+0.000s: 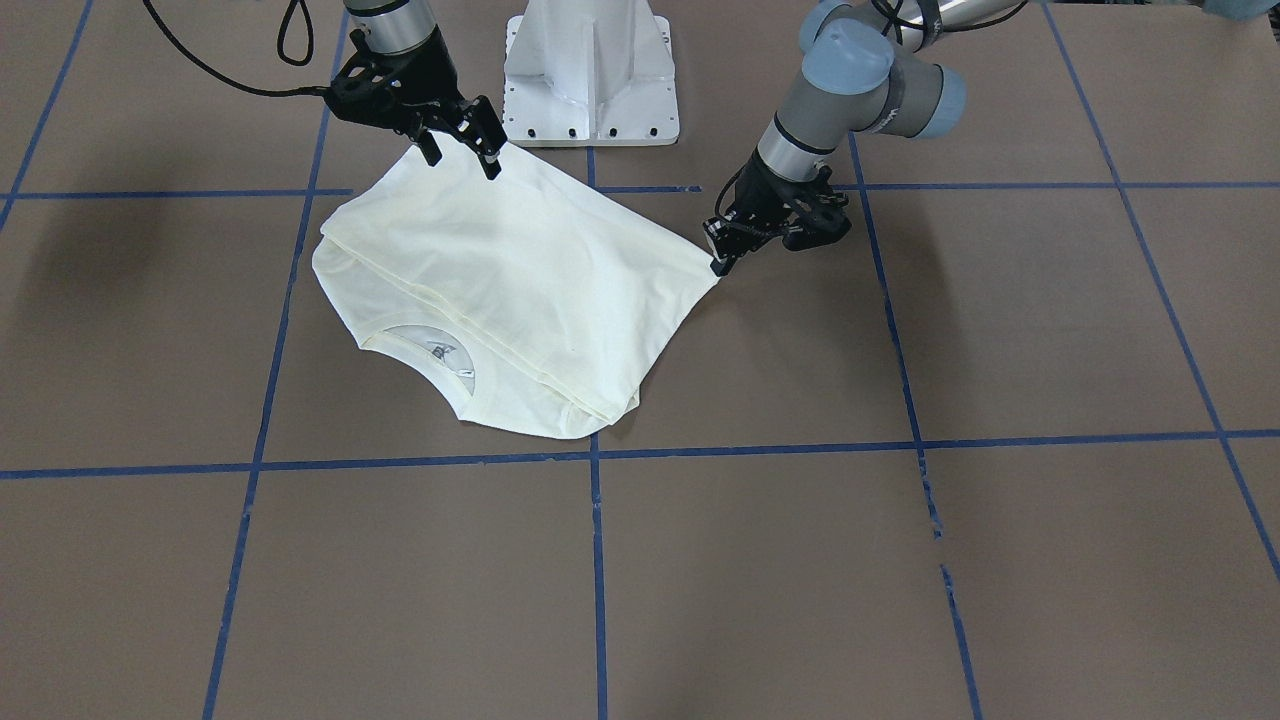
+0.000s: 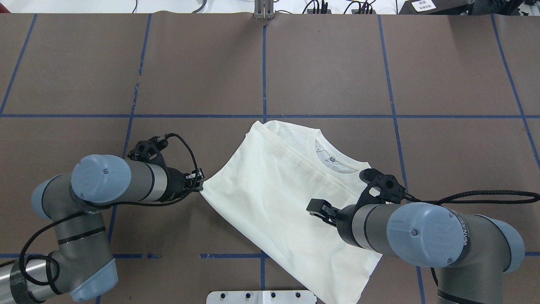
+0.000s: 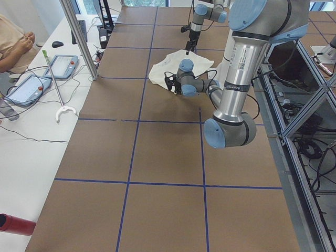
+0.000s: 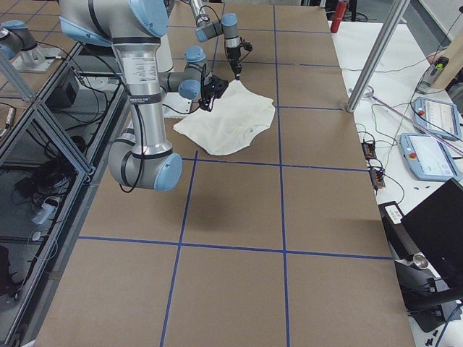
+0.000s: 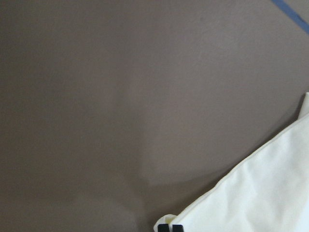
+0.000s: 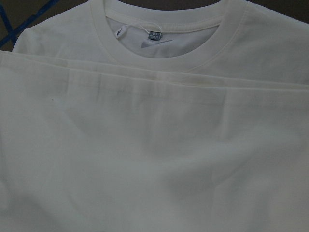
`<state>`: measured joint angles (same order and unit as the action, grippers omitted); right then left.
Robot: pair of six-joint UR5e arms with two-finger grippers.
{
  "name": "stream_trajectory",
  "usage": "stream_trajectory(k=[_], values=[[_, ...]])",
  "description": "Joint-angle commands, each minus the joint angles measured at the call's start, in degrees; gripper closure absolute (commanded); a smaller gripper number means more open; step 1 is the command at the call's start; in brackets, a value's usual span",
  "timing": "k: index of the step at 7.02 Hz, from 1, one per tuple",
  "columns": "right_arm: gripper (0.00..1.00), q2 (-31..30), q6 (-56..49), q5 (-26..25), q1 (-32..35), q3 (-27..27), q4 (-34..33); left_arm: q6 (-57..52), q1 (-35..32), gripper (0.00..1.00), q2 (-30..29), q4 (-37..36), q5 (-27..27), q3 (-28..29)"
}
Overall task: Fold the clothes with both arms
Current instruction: 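Push the shirt edge away from the robot with the left gripper to straighten it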
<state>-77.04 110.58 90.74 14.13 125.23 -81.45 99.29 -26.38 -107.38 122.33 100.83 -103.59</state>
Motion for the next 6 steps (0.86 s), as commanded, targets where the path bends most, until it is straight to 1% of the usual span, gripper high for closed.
stream_trajectory(k=[1, 2, 3, 4, 5, 6], values=[[0.00, 0.5, -0.1, -0.2, 0.5, -1.0, 0.7, -8.1, -9.8, 1.00, -7.3, -0.5, 0.2, 8.2], [0.00, 1.1, -0.1, -1.5, 0.5, -1.2, 1.1, -8.1, -12.9, 1.00, -15.7, -0.3, 0.2, 17.6], [0.00, 1.2, 0.1, -1.7, 0.5, -1.3, 3.1, -8.1, -15.8, 1.00, -23.5, 0.2, 0.2, 26.2], [0.00, 1.3, 0.0, -2.1, 0.5, -1.7, 4.0, -8.1, -16.8, 1.00, -27.7, 3.3, 0.2, 32.6], [0.00, 1.9, 0.0, -3.1, 0.5, -1.9, 4.1, -8.1, -16.9, 1.00, -31.4, 8.9, 0.2, 40.1], [0.00, 3.3, 0.0, -3.2, 0.5, -2.3, 4.1, -8.2, -17.0, 1.00, -34.4, 12.2, 0.2, 46.1]])
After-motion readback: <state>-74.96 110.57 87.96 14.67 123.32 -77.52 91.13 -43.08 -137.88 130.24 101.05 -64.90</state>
